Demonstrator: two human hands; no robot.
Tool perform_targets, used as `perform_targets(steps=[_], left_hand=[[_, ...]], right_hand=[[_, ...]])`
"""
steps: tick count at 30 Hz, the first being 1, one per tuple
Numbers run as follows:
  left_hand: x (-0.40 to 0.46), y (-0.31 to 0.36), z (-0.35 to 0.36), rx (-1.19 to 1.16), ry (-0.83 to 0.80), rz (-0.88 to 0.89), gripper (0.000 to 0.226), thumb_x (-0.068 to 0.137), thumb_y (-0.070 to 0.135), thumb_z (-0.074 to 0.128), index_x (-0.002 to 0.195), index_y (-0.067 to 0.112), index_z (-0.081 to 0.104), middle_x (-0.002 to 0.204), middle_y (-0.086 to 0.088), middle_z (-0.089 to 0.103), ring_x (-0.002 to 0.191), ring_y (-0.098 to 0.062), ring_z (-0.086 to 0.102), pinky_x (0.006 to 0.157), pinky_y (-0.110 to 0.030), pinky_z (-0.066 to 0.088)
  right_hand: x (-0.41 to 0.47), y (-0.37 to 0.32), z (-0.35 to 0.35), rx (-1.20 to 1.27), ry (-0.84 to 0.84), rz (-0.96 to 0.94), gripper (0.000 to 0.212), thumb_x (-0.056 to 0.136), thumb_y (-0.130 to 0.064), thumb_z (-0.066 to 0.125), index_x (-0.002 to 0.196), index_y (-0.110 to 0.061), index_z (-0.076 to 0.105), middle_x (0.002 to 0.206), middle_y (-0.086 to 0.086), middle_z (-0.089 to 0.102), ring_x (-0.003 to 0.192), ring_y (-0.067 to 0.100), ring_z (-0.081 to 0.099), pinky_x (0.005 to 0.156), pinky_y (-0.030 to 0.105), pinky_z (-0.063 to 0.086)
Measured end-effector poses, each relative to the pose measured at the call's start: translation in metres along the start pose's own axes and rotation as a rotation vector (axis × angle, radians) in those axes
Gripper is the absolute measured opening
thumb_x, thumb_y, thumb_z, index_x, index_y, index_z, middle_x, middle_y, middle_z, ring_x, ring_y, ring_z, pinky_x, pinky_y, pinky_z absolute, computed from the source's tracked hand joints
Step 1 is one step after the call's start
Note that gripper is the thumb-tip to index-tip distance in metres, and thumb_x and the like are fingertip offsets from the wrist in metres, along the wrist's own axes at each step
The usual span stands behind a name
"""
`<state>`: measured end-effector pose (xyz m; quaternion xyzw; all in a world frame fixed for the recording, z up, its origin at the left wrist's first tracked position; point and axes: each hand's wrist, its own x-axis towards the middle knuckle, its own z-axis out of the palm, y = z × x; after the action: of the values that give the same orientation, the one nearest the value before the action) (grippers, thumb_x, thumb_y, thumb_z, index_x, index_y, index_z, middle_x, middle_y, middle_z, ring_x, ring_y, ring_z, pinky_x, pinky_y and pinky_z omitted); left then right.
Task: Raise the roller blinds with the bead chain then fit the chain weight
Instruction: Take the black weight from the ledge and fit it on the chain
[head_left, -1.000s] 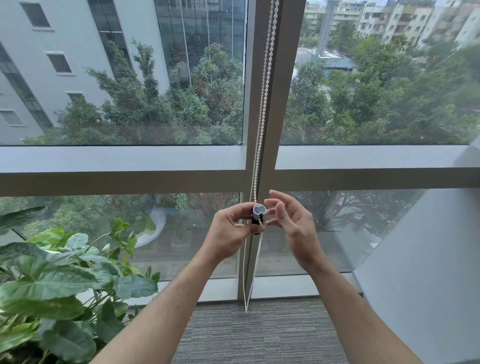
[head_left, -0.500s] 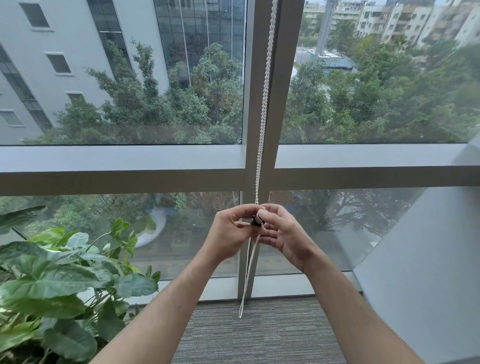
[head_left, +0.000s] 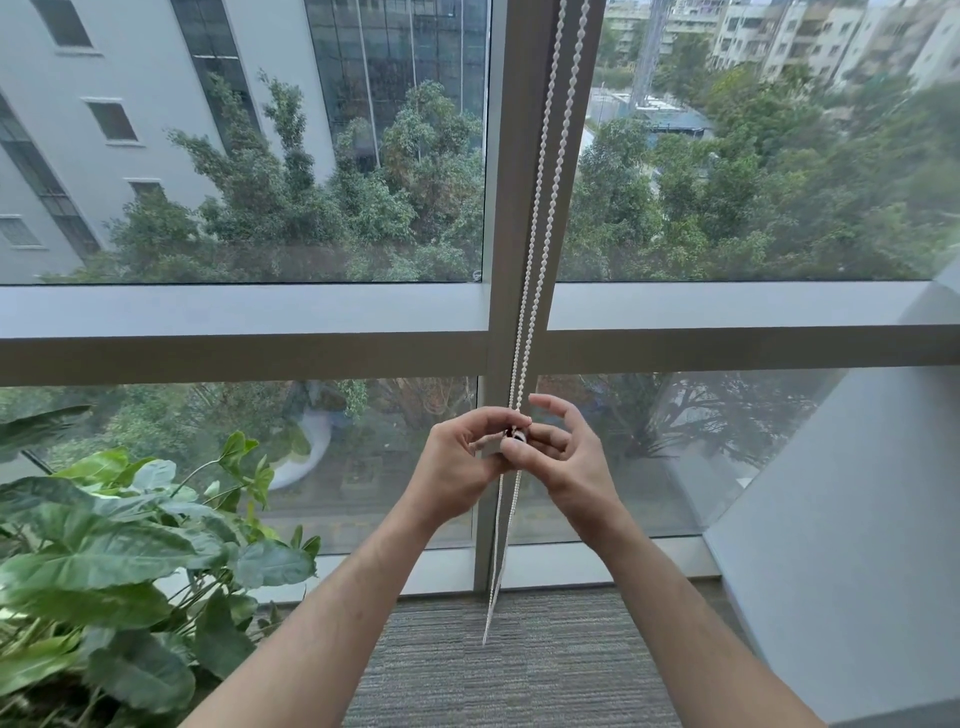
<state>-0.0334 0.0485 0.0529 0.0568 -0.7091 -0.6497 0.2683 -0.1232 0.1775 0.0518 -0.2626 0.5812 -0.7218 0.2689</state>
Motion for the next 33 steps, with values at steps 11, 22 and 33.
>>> perform_targets(steps=[11, 22, 33], left_hand=[[-0.005, -0.007, 0.001, 0.062, 0.020, 0.077, 0.040, 0.079, 0.002, 0.076, 0.111, 0.026, 0.070, 0.112, 0.004, 0.074, 0.107, -0.019, 0.069, 0.093, -0.030, 0.053], [-0.014, -0.005, -0.005, 0.055, -0.029, -0.023, 0.050, 0.078, -0.011, 0.056, 0.105, 0.029, 0.069, 0.112, -0.006, 0.073, 0.110, -0.020, 0.067, 0.092, -0.034, 0.055], [-0.018, -0.026, 0.006, 0.104, 0.079, -0.077, 0.033, 0.080, 0.003, 0.077, 0.087, 0.032, 0.064, 0.085, 0.000, 0.074, 0.083, -0.013, 0.071, 0.071, -0.026, 0.055]], right_hand=[[0.001, 0.012, 0.000, -0.242, 0.133, -0.234, 0.058, 0.060, -0.043, 0.093, 0.103, -0.045, 0.054, 0.110, 0.014, 0.068, 0.100, 0.026, 0.071, 0.094, 0.046, 0.056], [-0.003, 0.043, -0.014, -0.329, 0.145, -0.188, 0.074, 0.062, -0.052, 0.091, 0.124, -0.034, 0.055, 0.116, -0.006, 0.065, 0.112, 0.014, 0.064, 0.101, 0.034, 0.051], [-0.017, 0.077, -0.021, -0.405, 0.133, -0.071, 0.077, 0.064, -0.052, 0.087, 0.128, -0.024, 0.055, 0.121, -0.001, 0.063, 0.115, 0.009, 0.062, 0.105, 0.035, 0.049]])
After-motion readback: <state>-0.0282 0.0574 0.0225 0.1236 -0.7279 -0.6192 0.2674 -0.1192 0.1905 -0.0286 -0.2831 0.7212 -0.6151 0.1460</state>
